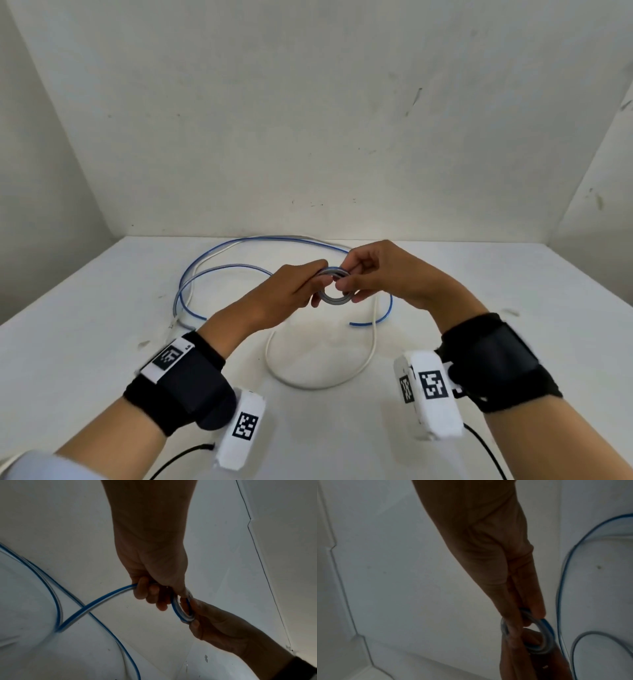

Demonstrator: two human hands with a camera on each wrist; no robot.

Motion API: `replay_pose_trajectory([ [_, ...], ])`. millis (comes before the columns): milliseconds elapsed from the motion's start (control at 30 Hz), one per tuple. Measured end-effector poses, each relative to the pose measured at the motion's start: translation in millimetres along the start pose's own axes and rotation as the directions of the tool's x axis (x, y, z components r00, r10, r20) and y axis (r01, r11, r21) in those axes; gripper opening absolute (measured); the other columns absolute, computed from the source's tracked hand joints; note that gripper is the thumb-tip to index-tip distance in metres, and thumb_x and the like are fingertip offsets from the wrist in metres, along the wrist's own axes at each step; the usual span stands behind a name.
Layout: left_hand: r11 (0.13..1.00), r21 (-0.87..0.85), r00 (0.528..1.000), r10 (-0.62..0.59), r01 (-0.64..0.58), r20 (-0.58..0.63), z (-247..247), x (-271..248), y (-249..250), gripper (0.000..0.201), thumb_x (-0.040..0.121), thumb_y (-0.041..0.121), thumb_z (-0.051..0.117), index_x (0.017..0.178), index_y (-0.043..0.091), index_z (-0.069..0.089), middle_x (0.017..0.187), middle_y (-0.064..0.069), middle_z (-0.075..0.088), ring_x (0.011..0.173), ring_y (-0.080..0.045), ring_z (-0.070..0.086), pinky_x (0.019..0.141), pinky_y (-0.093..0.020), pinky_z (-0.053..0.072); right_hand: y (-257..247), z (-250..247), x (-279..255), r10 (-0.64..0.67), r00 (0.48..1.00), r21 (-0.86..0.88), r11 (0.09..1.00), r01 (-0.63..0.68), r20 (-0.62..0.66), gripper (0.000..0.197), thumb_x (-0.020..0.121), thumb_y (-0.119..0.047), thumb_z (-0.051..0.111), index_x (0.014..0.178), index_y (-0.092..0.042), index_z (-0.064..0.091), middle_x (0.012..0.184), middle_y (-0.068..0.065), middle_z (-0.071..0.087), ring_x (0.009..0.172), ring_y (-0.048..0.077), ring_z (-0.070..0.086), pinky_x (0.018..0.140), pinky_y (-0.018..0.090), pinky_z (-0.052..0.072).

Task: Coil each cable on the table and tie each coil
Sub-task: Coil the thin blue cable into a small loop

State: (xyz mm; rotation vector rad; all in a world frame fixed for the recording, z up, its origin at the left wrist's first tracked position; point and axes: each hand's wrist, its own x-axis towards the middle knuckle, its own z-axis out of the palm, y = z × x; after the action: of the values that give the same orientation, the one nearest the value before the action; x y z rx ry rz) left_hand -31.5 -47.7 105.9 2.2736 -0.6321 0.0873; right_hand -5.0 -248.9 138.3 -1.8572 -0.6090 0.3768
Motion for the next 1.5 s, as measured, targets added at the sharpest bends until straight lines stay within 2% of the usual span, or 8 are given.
replay_pose_trajectory([
  [300,0.894,-0.445,0.933,-0.118,-0.049,-0.34,38,-8,-2,0.039,0.099,0.036,0.028,0.09,0.009,0.055,0.069,0.009,0.056,0.051,-0.008,0.037,0.048,-0.023,0.03,13,22,2,-0.006,0.949,0.395,0.909,0.137,-0.315,0.006,0.082,0.001,0.069,0.086,0.001,0.064,0.072,0.011,0.066,0.06,0.012,0.068,0.061,0.021,0.057],
  [500,0.912,-0.411,0.877,-0.194,-0.004,-0.44,48,1,10,0.035,0.103,0.027,0.03,0.086,0.004,0.049,0.072,-0.004,0.054,0.052,-0.01,0.039,0.047,-0.022,0.032,20,39,2,0.0,0.894,0.489,0.837,0.245,-0.448,0.006,0.083,0.001,0.069,0.088,0.002,0.064,0.071,0.009,0.069,0.063,0.019,0.07,0.063,0.023,0.058],
  [700,0.926,-0.376,0.824,-0.218,0.007,-0.523,52,7,17,0.03,0.102,0.029,0.032,0.083,0.012,0.05,0.05,0.011,0.043,0.047,-0.009,0.034,0.043,-0.02,0.032,24,56,4,0.011,0.845,0.568,0.746,0.349,-0.534,0.009,0.084,0.003,0.067,0.091,0.004,0.063,0.074,0.008,0.069,0.071,0.021,0.072,0.069,0.028,0.06],
  [833,0.939,-0.344,0.828,-0.199,0.007,-0.524,50,6,16,0.025,0.102,0.028,0.034,0.082,0.023,0.049,0.05,0.014,0.049,0.049,-0.008,0.036,0.047,-0.026,0.036,28,61,5,0.031,0.867,0.612,0.721,0.326,-0.497,0.008,0.084,0.001,0.068,0.092,0.002,0.065,0.077,0.009,0.07,0.076,0.023,0.072,0.073,0.029,0.06],
  [933,0.963,-0.268,0.848,-0.159,0.021,-0.505,41,6,10,0.026,0.102,0.025,0.035,0.079,0.021,0.048,0.057,0.009,0.046,0.052,-0.009,0.038,0.054,-0.028,0.036,28,52,4,-0.007,0.9,0.496,0.833,0.246,-0.435,0.005,0.084,-0.002,0.069,0.088,-0.004,0.067,0.077,0.005,0.072,0.076,0.018,0.072,0.074,0.028,0.06],
  [1100,0.997,-0.035,0.946,-0.076,0.069,-0.315,20,8,4,0.024,0.102,0.028,0.034,0.087,0.017,0.049,0.069,0.007,0.05,0.06,-0.006,0.045,0.062,-0.023,0.036,18,24,2,-0.025,0.95,0.271,0.956,0.114,-0.311,0.011,0.08,-0.004,0.074,0.09,-0.005,0.07,0.079,0.009,0.071,0.072,0.017,0.071,0.07,0.031,0.061],
  [1267,0.995,-0.072,0.983,-0.082,0.071,-0.166,10,9,2,0.027,0.101,0.032,0.035,0.091,0.015,0.053,0.073,0.0,0.052,0.06,-0.011,0.042,0.056,-0.021,0.036,13,9,0,0.002,0.966,0.224,0.973,0.058,-0.258,0.021,0.078,-0.004,0.076,0.095,0.006,0.066,0.083,0.018,0.073,0.074,0.025,0.072,0.068,0.028,0.06],
  [1500,0.921,-0.387,0.91,-0.127,-0.04,-0.395,29,4,6,0.034,0.103,0.027,0.029,0.085,0.01,0.053,0.068,-0.008,0.051,0.054,-0.018,0.048,0.054,-0.03,0.046,20,27,3,-0.01,0.925,0.436,0.88,0.188,-0.38,0.005,0.083,0.0,0.07,0.087,0.0,0.068,0.079,0.012,0.072,0.071,0.019,0.072,0.068,0.024,0.059],
])
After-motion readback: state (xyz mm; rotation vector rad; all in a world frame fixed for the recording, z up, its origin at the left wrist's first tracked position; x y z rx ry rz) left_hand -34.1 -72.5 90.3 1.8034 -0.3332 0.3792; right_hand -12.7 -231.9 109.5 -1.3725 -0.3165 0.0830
